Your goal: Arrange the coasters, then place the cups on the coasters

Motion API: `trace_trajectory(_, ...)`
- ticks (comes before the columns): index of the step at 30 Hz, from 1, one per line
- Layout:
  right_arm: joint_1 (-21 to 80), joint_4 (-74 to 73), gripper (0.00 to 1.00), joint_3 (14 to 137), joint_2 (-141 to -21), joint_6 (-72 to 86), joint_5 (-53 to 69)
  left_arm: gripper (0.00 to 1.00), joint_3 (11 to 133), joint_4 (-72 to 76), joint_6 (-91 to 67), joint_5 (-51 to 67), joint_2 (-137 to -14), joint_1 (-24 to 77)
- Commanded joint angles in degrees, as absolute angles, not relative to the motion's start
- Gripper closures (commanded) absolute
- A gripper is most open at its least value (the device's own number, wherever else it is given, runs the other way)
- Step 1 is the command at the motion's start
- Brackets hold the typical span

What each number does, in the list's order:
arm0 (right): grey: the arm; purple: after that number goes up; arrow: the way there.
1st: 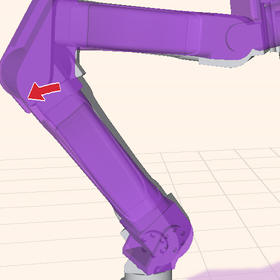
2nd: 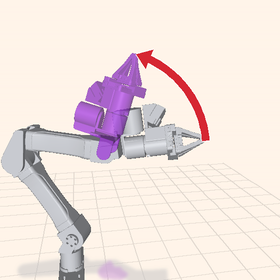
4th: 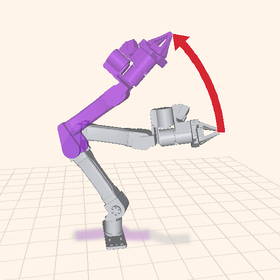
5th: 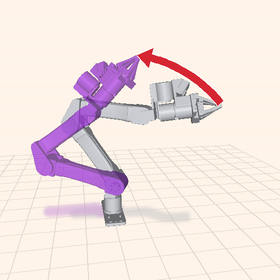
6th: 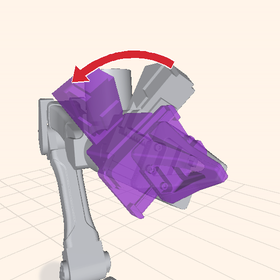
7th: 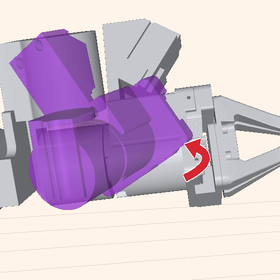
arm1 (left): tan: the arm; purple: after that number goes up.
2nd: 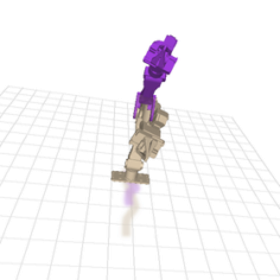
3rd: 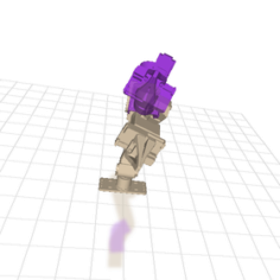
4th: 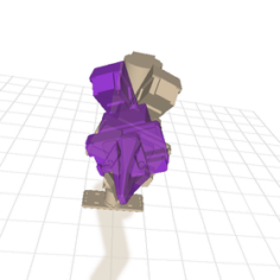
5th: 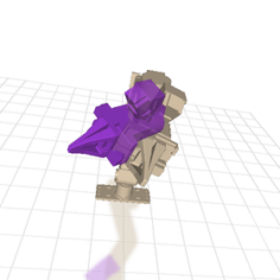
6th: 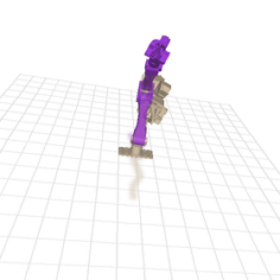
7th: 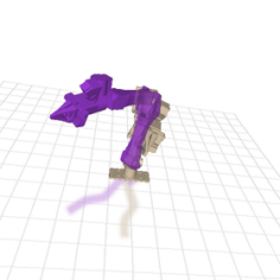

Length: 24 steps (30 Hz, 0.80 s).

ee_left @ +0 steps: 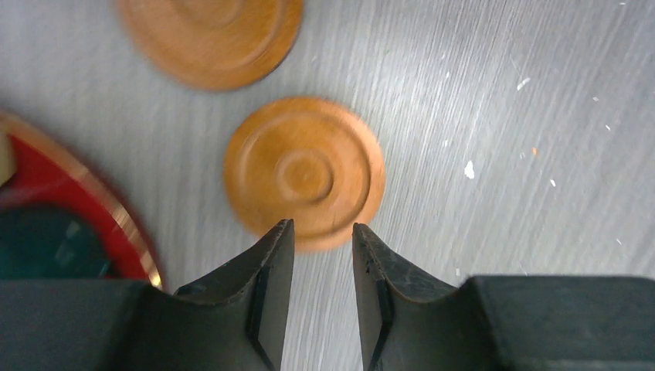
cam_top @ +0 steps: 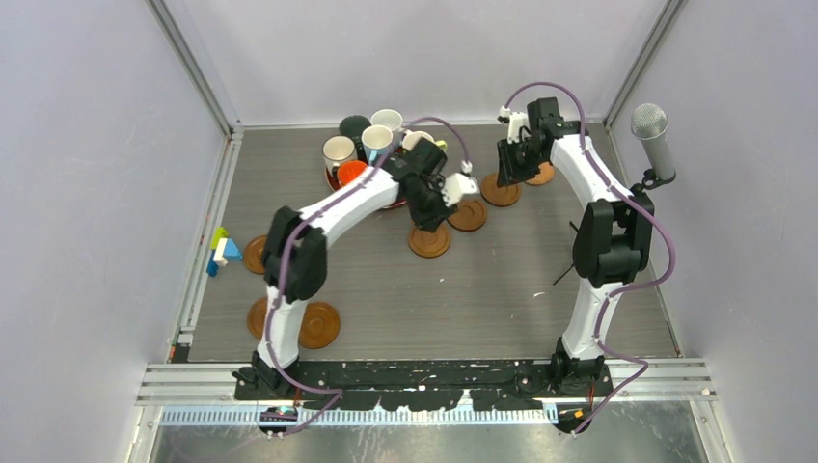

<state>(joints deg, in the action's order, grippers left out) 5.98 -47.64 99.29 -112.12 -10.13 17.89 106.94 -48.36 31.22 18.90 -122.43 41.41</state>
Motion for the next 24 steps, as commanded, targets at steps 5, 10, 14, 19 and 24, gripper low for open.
trace_trajectory(5,11.9,-46.0,0.68,98.8,-108.7,-10.3,20.6,0.62,90.9,-55.4,31.5,21.7,-98.6,24.1)
trace_trajectory(10,18.4,-43.9,0.62,95.9,-108.4,-11.3,22.1,0.59,82.4,-59.7,36.2,20.8,-91.4,7.1)
trace_trajectory(14,26.2,-40.1,0.62,94.1,-109.1,-10.9,22.7,0.58,78.7,-60.1,39.9,20.3,-89.1,-5.8)
trace_trajectory(19,35.8,-35.7,0.63,96.0,-112.6,-8.3,23.4,0.6,81.2,-60.8,41.3,20.5,-92.2,-16.5)
trace_trajectory(24,43.4,-31.3,0.66,101.4,-117.6,-2.9,24.5,0.62,82.0,-59.8,42.0,20.6,-94.2,-21.5)
